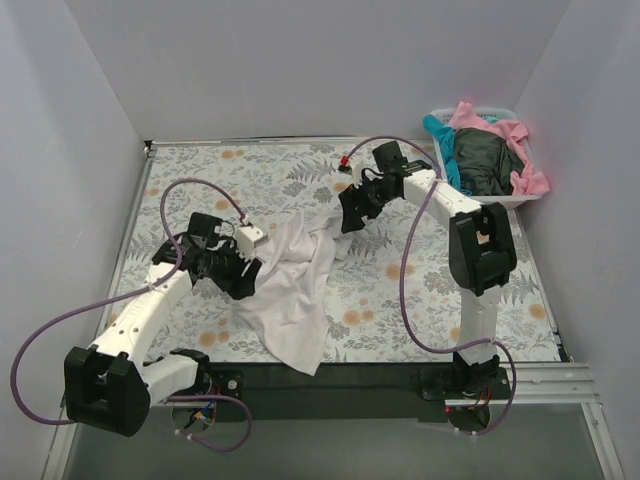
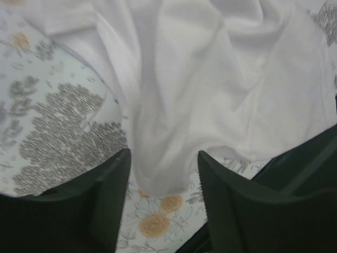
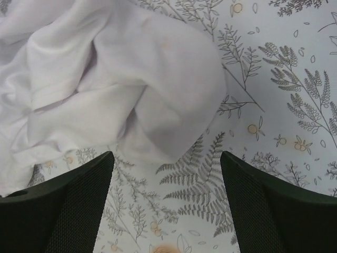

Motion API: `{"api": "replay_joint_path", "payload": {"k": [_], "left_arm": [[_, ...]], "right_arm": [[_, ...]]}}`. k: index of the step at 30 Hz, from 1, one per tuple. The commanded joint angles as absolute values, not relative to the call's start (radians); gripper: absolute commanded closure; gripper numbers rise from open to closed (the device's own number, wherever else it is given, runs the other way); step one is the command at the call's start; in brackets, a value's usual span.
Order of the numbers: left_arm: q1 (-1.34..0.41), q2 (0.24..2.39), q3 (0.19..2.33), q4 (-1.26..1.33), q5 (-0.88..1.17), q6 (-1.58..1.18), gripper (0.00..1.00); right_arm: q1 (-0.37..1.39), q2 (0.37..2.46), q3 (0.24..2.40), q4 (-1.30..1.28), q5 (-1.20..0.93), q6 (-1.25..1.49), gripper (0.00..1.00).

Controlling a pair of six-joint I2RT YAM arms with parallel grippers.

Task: Fold and stack the t-shirts
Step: Flatten the tshirt out

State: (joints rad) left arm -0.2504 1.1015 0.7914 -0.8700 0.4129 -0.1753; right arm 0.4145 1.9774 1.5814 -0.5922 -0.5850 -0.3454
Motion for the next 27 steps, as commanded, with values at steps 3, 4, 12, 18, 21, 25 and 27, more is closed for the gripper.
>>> {"api": "replay_joint_path", "payload": {"k": [3, 4, 12, 18, 21, 25, 27], "left_arm": [[-0.242, 1.190, 0.952, -0.689, 0.434, -0.426, 0.33], [-0.244, 1.251, 0.969, -0.639, 0.427, -0.451, 0.32], [-0.238, 1.511, 1.089, -0.511, 0.322, -0.549, 0.30], [-0.238, 1.661, 1.131, -0.465, 0.291, -0.580, 0.34], [-0.236, 1.693, 1.131, -0.465, 0.366, -0.560, 0.52], [-0.230, 1.709, 1.135, -0.483, 0.380, -0.555, 0.88], [-0.198, 1.681, 1.132, -0.492, 0.397, -0.540, 1.00]], "right_arm": [[0.425, 2.089, 1.750, -0.594, -0.552, -0.261, 0.23], [0.423, 2.103, 1.758, -0.585, -0.543, -0.255, 0.23], [0.425, 2.195, 1.766, -0.577, -0.595, -0.253, 0.36], [0.423, 2.165, 1.703, -0.577, -0.620, -0.291, 0.69], [0.419, 2.135, 1.684, -0.578, -0.612, -0.305, 0.98], [0.396, 2.076, 1.639, -0.584, -0.609, -0.311, 0.99], [0.371, 2.016, 1.614, -0.595, -0.603, -0.331, 0.99]]}}
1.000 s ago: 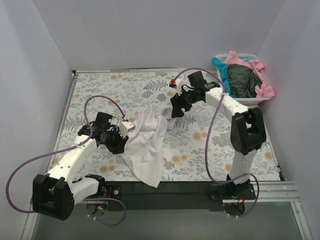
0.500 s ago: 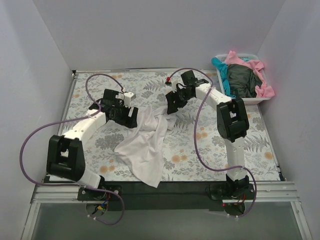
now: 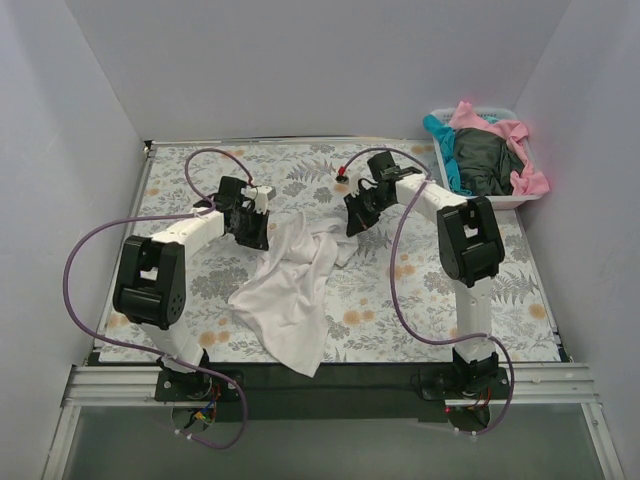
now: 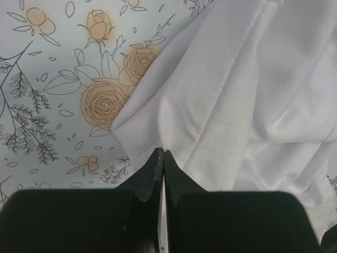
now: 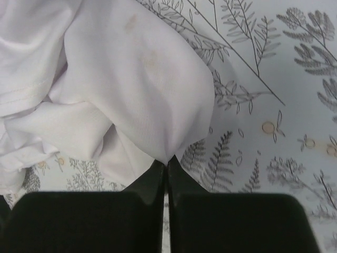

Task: Fold and stack the t-shirts
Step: Flatten the tshirt out

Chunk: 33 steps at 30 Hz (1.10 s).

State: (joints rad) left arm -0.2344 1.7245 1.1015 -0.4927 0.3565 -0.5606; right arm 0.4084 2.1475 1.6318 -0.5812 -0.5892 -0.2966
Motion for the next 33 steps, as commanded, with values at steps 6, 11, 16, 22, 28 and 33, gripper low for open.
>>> {"api": "replay_joint_path", "payload": {"k": [6, 11, 16, 22, 28, 33], "left_arm": [[-0.065, 1.553, 1.076, -0.499, 0.433, -0.503, 1.00], [-0.002, 1.503, 1.014, -0.557, 0.396, -0.419, 1.00], [0.060, 1.520, 0.948, -0.569, 0.325, -0.384, 1.00], [0.153, 1.532, 0.914, -0.548, 0.253, -0.325, 1.00], [0.163, 1.531, 1.029, -0.617, 0.503, -0.290, 0.71], [0.015, 1.367, 1.078, -0.670, 0.675, -0.183, 0.46]], "right_arm": [[0.321, 1.847, 1.516, -0.684, -0.526, -0.422, 0.99], [0.311, 1.752, 1.425, -0.761, -0.424, -0.508, 0.99], [0.304, 1.738, 1.356, -0.773, -0.312, -0.557, 0.99], [0.288, 1.724, 1.299, -0.785, -0.258, -0.606, 0.99], [0.293, 1.767, 1.362, -0.788, -0.340, -0.560, 0.99], [0.296, 1.825, 1.442, -0.802, -0.364, -0.531, 0.99]]}}
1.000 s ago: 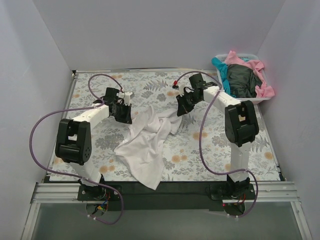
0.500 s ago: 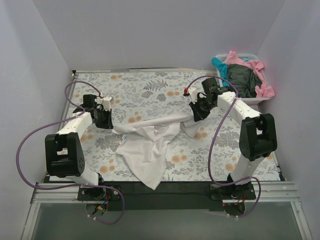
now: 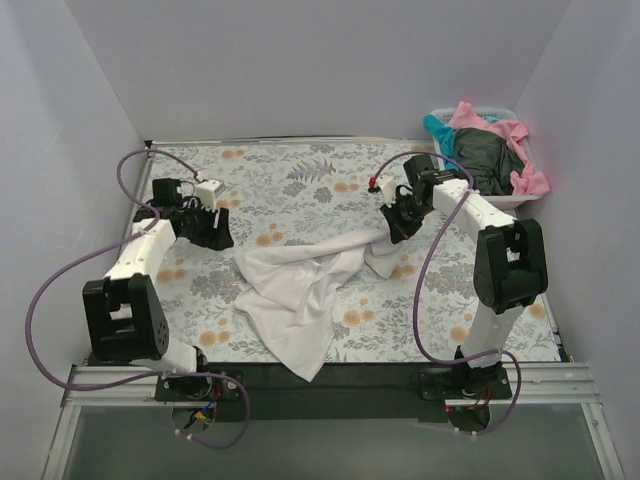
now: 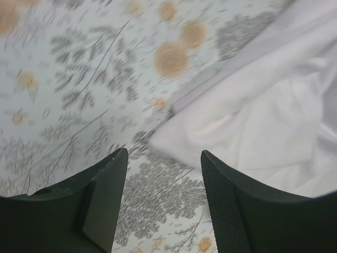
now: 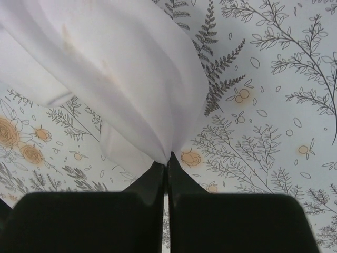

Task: Fold and stack the t-shirts
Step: Flatten the tshirt out

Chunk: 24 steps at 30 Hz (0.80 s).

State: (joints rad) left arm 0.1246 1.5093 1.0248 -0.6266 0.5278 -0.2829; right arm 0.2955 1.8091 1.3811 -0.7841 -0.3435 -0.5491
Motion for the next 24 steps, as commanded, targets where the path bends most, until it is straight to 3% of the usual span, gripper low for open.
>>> {"api": "replay_joint_path", "payload": {"k": [1, 6, 15, 24], "left_arm": [[-0.050, 1.342, 1.069, -0.673, 0.655, -0.157, 0.46], [-0.364, 1.261, 0.959, -0.644, 0.516, -0.117, 0.46], [-0.727, 1.302, 0.801, -0.480, 0.249, -0.271, 0.40], [-0.781, 1.374, 0.723, -0.397, 0.132, -0.281, 0.43]], "right_arm": [[0.296, 1.827, 1.443, -0.802, -0.364, -0.531, 0.99], [0.296, 1.839, 1.439, -0.804, -0.361, -0.526, 0.99], [0.296, 1.855, 1.453, -0.805, -0.341, -0.522, 0.99], [0.295, 1.852, 1.437, -0.808, -0.337, -0.523, 0.99]]}}
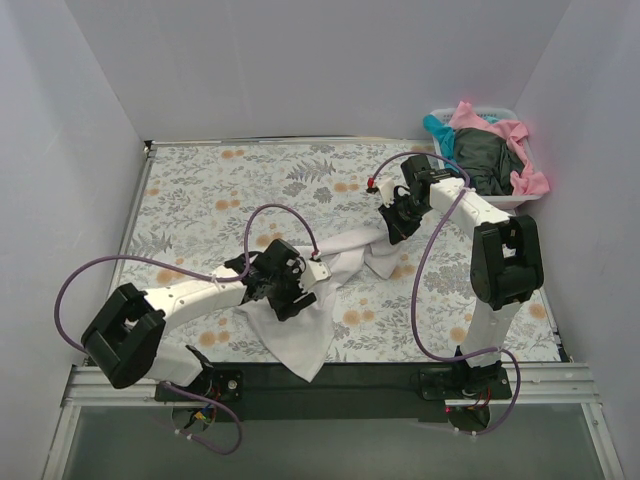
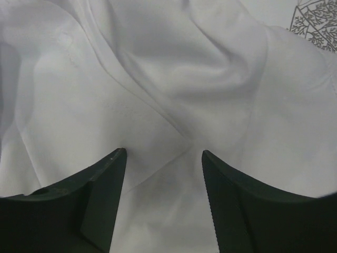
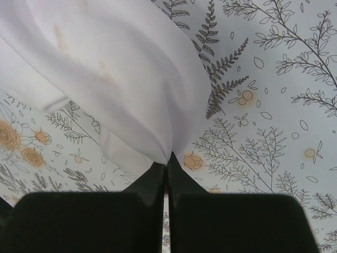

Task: Fold and stack the t-shirts
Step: Flatten the tshirt out

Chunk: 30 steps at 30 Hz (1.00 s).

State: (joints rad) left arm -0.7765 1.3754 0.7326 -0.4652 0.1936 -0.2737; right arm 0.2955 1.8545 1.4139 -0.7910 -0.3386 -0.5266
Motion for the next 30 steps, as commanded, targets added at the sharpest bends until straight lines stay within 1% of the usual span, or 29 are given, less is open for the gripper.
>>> {"api": "replay_joint_path", "payload": {"k": [1, 2, 4, 5, 8, 9, 10, 17, 19, 23, 26, 29, 30], "left_arm": [[-0.782, 1.382, 0.723, -0.387, 0.129, -0.281, 0.45], [-0.782, 1.390, 0.721, -0.384, 0.126, -0.290, 0.52], [-0.781, 1.410, 0.723, -0.377, 0.114, -0.295, 0.61], [-0.781, 1.410, 0.723, -0.376, 0.112, -0.293, 0.70], [-0.781, 1.387, 0.729, -0.380, 0.110, -0.304, 0.84], [-0.781, 1.376, 0.732, -0.385, 0.113, -0.305, 0.97], [-0.781, 1.346, 0.735, -0.402, 0.110, -0.305, 1.00], [-0.744, 1.204, 0.761, -0.521, 0.196, -0.305, 1.00], [-0.744, 1.203, 0.753, -0.541, 0.221, -0.298, 1.00], [-0.724, 1.221, 0.776, -0.529, 0.207, -0.362, 1.00], [-0.667, 1.209, 0.830, -0.537, 0.235, -0.364, 1.00], [-0.546, 1.219, 0.934, -0.560, 0.279, -0.359, 1.00], [-0.479, 1.227, 0.965, -0.569, 0.284, -0.351, 1.00]], "right_arm": [[0.293, 1.852, 1.434, -0.808, -0.337, -0.523, 0.99], [0.295, 1.852, 1.433, -0.807, -0.336, -0.523, 0.99], [0.295, 1.852, 1.431, -0.808, -0.336, -0.523, 0.99], [0.293, 1.852, 1.430, -0.808, -0.334, -0.523, 0.99], [0.293, 1.852, 1.430, -0.808, -0.331, -0.525, 0.99], [0.295, 1.848, 1.431, -0.808, -0.331, -0.526, 0.99], [0.295, 1.847, 1.431, -0.807, -0.330, -0.529, 0.99], [0.295, 1.829, 1.427, -0.810, -0.325, -0.534, 0.99], [0.293, 1.827, 1.420, -0.813, -0.327, -0.534, 0.99], [0.295, 1.825, 1.416, -0.815, -0.314, -0.535, 0.99], [0.293, 1.815, 1.420, -0.818, -0.313, -0.538, 0.99], [0.293, 1.807, 1.433, -0.822, -0.305, -0.543, 0.99], [0.295, 1.806, 1.434, -0.824, -0.302, -0.545, 0.99]]}}
